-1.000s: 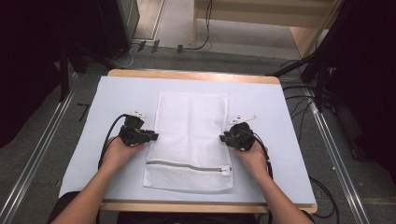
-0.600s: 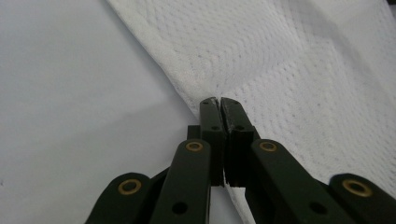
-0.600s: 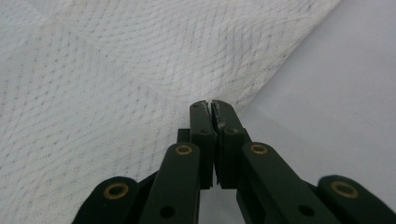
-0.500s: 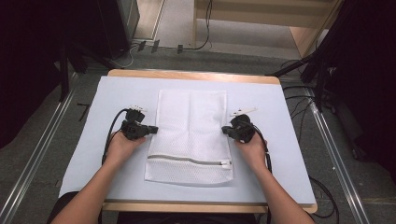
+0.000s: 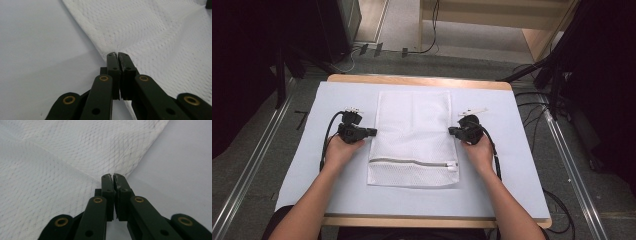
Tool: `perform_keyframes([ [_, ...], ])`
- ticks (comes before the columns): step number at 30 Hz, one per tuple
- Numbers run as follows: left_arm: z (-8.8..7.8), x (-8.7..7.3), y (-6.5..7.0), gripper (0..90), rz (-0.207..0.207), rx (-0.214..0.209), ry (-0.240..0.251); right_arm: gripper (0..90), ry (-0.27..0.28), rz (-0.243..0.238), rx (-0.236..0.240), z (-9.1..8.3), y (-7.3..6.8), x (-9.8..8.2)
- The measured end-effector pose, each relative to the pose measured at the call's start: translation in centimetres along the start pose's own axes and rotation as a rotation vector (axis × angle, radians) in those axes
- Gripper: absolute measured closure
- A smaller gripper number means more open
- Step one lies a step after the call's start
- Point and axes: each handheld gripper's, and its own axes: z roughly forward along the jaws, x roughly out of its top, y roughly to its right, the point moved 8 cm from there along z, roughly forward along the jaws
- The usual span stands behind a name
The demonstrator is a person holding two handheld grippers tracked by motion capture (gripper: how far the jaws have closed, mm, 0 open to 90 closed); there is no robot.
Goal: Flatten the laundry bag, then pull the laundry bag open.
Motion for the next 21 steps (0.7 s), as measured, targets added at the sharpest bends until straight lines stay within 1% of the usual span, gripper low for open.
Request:
perform_keyframes([
  [2, 0.0, 0.0, 0.1, 87.4, 0.006, -0.005, -0.002, 85.5, 0.006, 0.008, 0.004, -0.1, 0.0, 0.0],
  [4, -0.2, 0.0, 0.3, 81.7, 0.016, -0.017, 0.004, 78.1, 0.020, 0.011, 0.011, -0.3, 0.0, 0.2],
  [6, -0.4, 0.3, 0.5, 76.2, 0.013, -0.027, 0.024, 75.3, 0.022, 0.010, 0.004, -0.5, 0.0, 0.2],
  [7, -0.6, 0.3, 0.6, 74.2, 0.021, -0.029, 0.026, 73.6, 0.023, 0.006, 0.003, -0.6, -0.1, 0.2],
  [9, -0.8, 0.4, 0.8, 68.4, 0.016, -0.039, 0.031, 73.0, 0.022, 0.007, 0.002, -0.7, 0.0, 0.2],
  [11, -0.9, 0.3, 1.0, 67.3, 0.021, -0.050, 0.025, 72.5, 0.021, 0.006, 0.004, -0.8, 0.0, 0.2],
  [14, -0.9, 0.3, 1.5, 62.4, 0.023, -0.068, 0.019, 71.7, 0.022, 0.011, 0.017, -1.1, -0.2, 0.1],
  [15, -1.0, 0.3, 1.6, 60.9, 0.025, -0.070, 0.018, 71.4, 0.025, 0.017, 0.020, -1.2, -0.3, 0.2],
  [18, -0.9, 0.2, 1.9, 56.4, 0.027, -0.074, 0.006, 70.8, 0.033, 0.013, 0.034, -1.6, -0.5, 0.2],
  [20, -1.0, 0.2, 2.0, 53.0, 0.036, -0.072, -0.004, 70.6, 0.035, 0.018, 0.043, -1.8, -0.7, 0.1],
  [21, -1.0, 0.1, 2.2, 52.4, 0.039, -0.076, -0.007, 70.6, 0.035, 0.010, 0.046, -1.9, -0.7, 0.1],
])
